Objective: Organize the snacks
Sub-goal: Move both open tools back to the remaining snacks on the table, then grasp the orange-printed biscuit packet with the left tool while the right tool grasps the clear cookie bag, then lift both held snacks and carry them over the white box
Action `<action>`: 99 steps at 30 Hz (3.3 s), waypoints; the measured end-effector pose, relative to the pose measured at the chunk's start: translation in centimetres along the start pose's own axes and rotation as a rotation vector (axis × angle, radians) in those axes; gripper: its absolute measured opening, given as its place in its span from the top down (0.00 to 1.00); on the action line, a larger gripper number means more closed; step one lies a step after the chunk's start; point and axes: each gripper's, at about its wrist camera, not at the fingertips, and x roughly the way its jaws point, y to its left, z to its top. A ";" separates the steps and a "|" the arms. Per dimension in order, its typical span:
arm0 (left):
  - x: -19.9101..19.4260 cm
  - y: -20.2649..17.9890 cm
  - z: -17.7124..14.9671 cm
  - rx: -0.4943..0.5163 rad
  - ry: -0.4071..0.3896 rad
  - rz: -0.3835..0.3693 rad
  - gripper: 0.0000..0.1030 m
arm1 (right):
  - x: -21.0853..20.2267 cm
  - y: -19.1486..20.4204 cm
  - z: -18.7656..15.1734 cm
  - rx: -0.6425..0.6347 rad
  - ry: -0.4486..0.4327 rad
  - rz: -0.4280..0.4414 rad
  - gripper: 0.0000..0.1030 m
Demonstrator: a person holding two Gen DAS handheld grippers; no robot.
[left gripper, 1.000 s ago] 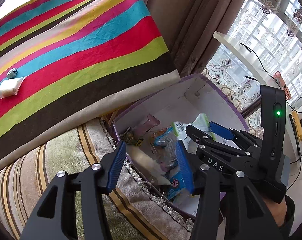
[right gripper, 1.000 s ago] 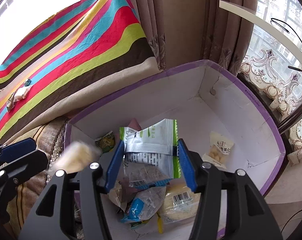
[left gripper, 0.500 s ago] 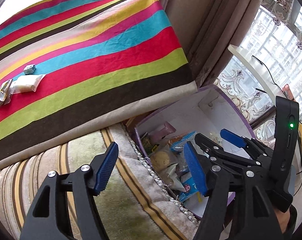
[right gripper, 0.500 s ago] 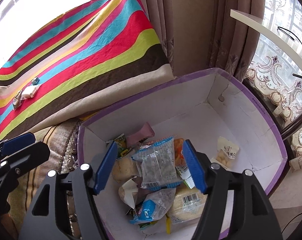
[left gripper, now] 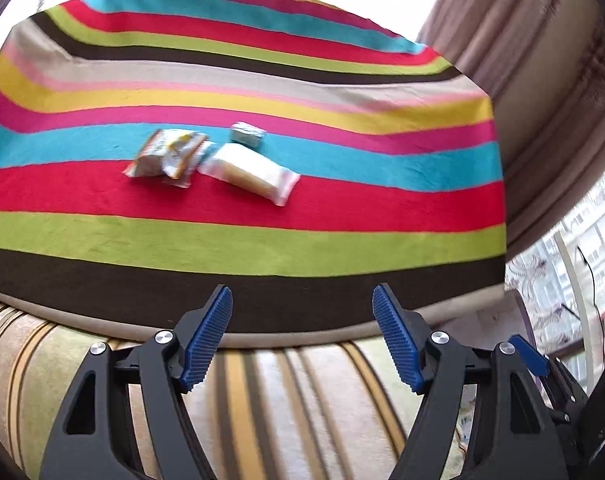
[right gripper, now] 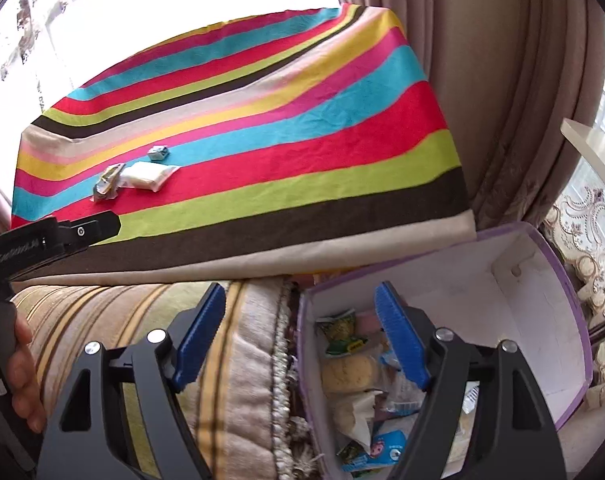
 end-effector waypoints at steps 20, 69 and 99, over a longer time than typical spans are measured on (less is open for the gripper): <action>3.9 12.5 9.0 -0.060 -0.019 0.013 0.24 | 7.7 12.8 8.6 -0.252 -0.024 0.136 0.21; 6.0 17.2 10.4 -0.099 -0.153 0.058 0.59 | 17.0 17.7 11.2 -0.355 0.052 0.157 0.65; -0.3 8.7 4.7 -0.011 -0.141 0.061 0.63 | 8.5 12.3 6.4 -0.214 0.029 0.227 0.65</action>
